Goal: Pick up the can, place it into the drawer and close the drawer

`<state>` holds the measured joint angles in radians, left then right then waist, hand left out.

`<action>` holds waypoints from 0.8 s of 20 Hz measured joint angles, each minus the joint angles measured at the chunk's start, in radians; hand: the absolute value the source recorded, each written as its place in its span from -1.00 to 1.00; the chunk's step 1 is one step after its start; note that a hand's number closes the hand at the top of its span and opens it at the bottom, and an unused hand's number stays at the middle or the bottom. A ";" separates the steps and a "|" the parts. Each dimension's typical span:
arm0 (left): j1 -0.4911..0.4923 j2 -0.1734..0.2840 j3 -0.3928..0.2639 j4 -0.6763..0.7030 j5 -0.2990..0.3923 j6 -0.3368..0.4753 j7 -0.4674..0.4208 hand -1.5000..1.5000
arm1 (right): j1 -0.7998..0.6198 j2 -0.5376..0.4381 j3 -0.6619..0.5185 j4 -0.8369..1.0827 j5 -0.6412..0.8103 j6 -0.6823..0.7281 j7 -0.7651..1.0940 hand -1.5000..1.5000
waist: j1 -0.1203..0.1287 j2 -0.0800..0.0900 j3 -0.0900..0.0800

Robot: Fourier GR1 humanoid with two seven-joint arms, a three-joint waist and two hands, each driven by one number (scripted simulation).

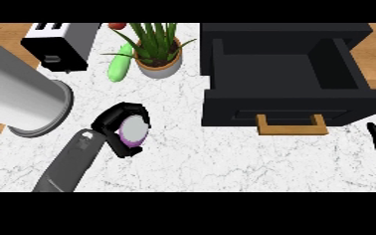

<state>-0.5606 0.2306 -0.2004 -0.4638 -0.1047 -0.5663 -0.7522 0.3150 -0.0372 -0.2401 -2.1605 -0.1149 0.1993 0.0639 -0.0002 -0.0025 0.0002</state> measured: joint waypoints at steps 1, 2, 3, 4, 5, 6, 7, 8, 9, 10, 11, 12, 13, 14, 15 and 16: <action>0.007 -0.001 0.045 0.007 0.037 0.047 0.018 1.00 | 0.002 0.000 -0.004 -0.004 -0.004 -0.001 0.002 -1.00 | 0.007 -0.001 0.000; 0.015 -0.001 0.095 0.014 0.077 0.097 0.031 1.00 | 0.006 0.002 -0.009 -0.008 -0.006 -0.005 0.003 -1.00 | 0.016 -0.003 0.000; 0.024 0.002 0.146 0.023 0.118 0.149 0.041 1.00 | 0.008 0.003 -0.015 -0.008 -0.006 -0.009 0.004 -1.00 | 0.027 -0.004 0.000; 0.028 0.002 0.191 0.026 0.152 0.201 0.050 1.00 | 0.007 0.004 -0.017 -0.009 -0.004 -0.015 0.008 -1.00 | 0.034 -0.005 0.001; 0.034 -0.001 0.230 0.026 0.183 0.246 0.057 1.00 | 0.010 0.009 -0.015 -0.006 0.002 -0.017 0.003 -1.00 | 0.037 -0.006 0.001; 0.035 -0.013 0.259 0.018 0.206 0.296 0.065 1.00 | 0.014 0.013 -0.012 -0.010 0.004 -0.017 0.000 -1.00 | 0.035 -0.007 0.001; 0.041 -0.018 0.282 0.002 0.226 0.334 0.075 1.00 | 0.026 0.018 -0.009 -0.017 0.004 -0.014 -0.006 -1.00 | 0.032 -0.008 0.002; 0.044 -0.028 0.298 -0.025 0.243 0.370 0.093 1.00 | 0.025 0.016 -0.014 -0.013 0.004 -0.013 -0.009 -1.00 | 0.032 -0.009 0.002; 0.051 -0.038 0.306 -0.058 0.255 0.402 0.117 1.00 | 0.024 0.020 0.002 -0.018 0.017 -0.023 -0.006 -1.00 | 0.031 -0.009 0.002; 0.055 -0.052 0.309 -0.098 0.262 0.437 0.145 1.00 | 0.027 0.019 0.000 -0.017 0.014 -0.020 -0.008 -1.00 | 0.028 -0.009 0.002; 0.061 -0.067 0.303 -0.145 0.265 0.467 0.177 1.00 | 0.016 0.009 -0.011 -0.020 0.002 -0.019 0.006 -1.00 | 0.027 -0.009 0.002; 0.056 -0.075 0.301 -0.192 0.269 0.492 0.218 1.00 | 0.014 0.013 -0.008 -0.009 0.013 -0.019 -0.008 -1.00 | 0.026 -0.009 0.002; 0.057 -0.084 0.295 -0.244 0.274 0.514 0.264 1.00 | 0.014 0.018 0.002 -0.012 0.019 -0.025 -0.006 -1.00 | 0.025 -0.009 0.002; 0.064 -0.093 0.286 -0.299 0.273 0.539 0.295 1.00 | 0.015 0.012 -0.010 -0.011 0.005 -0.018 -0.009 -1.00 | 0.024 -0.009 0.002; 0.064 -0.096 0.278 -0.349 0.271 0.562 0.329 1.00 | 0.014 0.003 -0.021 -0.016 -0.004 -0.013 -0.004 -1.00 | 0.021 -0.009 0.002; 0.079 -0.113 0.259 -0.409 0.264 0.587 0.362 1.00 | 0.022 0.000 -0.028 -0.025 -0.013 -0.007 -0.001 -1.00 | 0.021 -0.010 0.002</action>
<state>-0.4812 0.1180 0.0586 -0.8733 0.1588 0.0203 -0.3905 0.3366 -0.0376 -0.2680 -2.1853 -0.1283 0.1922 0.0633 0.0212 -0.0120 0.0023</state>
